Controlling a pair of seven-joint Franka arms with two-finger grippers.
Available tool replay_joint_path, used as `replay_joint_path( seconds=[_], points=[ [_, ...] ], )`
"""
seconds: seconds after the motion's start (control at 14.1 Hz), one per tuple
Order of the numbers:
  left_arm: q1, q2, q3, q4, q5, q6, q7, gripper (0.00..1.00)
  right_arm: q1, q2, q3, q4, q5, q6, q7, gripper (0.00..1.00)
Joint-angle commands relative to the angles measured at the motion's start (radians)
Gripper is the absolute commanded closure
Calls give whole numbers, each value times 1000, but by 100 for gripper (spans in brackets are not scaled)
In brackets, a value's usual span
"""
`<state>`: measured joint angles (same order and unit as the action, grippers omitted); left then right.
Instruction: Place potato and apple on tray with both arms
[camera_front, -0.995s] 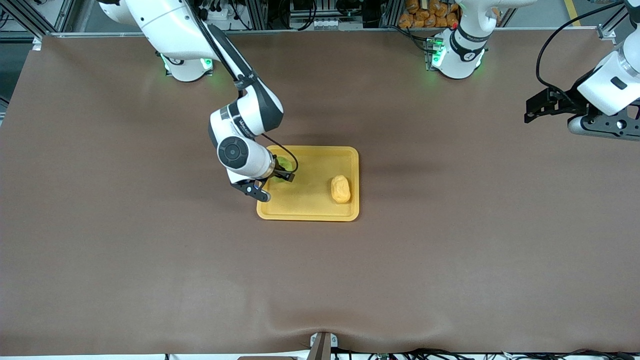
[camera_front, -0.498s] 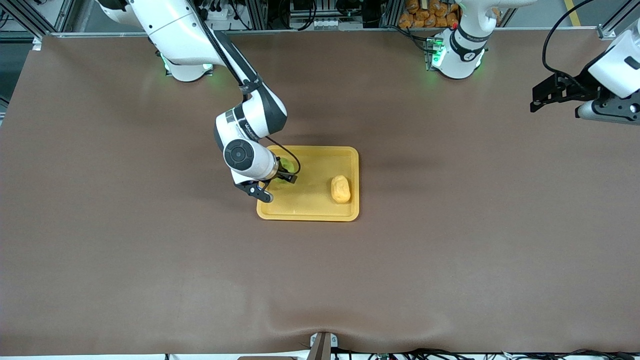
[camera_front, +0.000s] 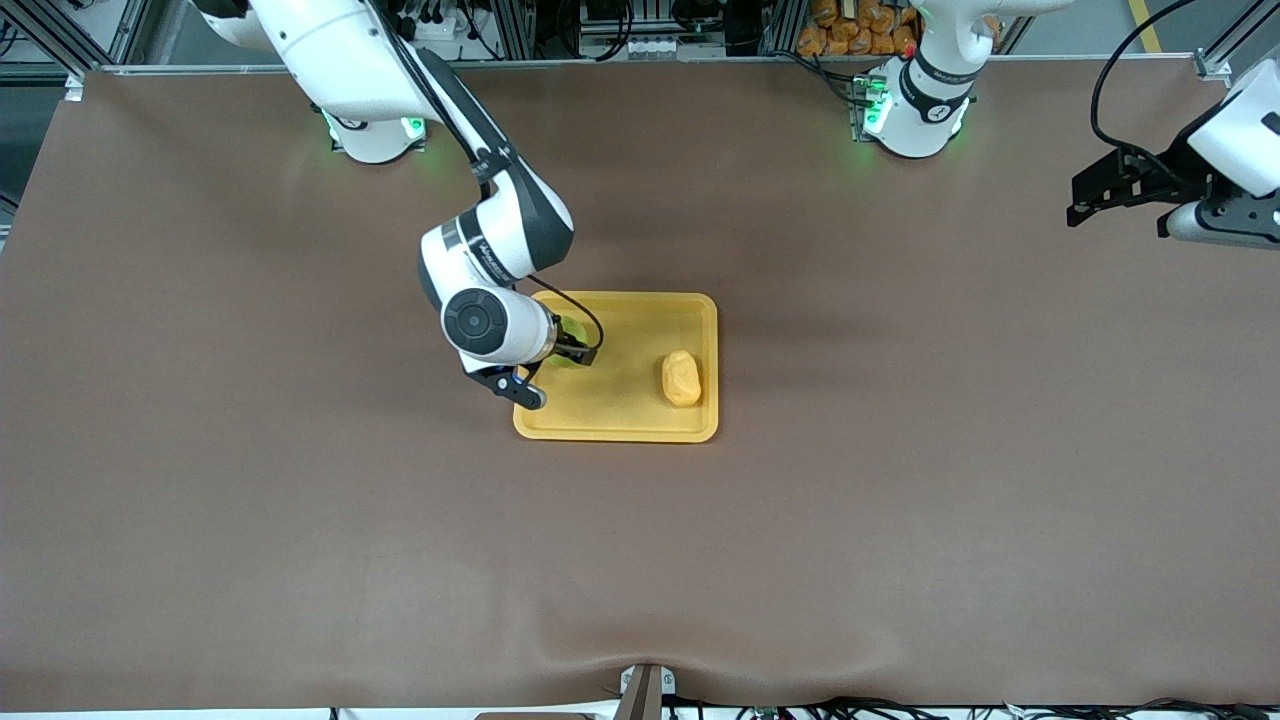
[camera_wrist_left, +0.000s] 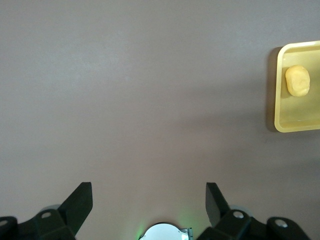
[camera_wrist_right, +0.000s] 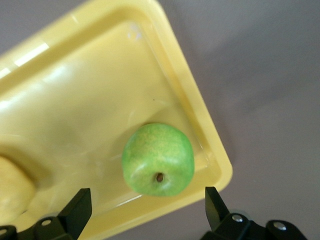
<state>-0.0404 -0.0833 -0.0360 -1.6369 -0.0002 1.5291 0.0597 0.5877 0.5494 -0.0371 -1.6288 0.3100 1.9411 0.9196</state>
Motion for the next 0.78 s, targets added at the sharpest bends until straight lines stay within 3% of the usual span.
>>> replay_joint_path(
  seconds=[0.0,0.71],
  points=[
    [5,22,1,37,-3,-17,-1,0,-64,-39,3,73,8,-123,-34,0],
    [7,34,-2,46,-14,-14,-1,0,-282,-49,0,383,-19,-398,-105,0]
  ],
)
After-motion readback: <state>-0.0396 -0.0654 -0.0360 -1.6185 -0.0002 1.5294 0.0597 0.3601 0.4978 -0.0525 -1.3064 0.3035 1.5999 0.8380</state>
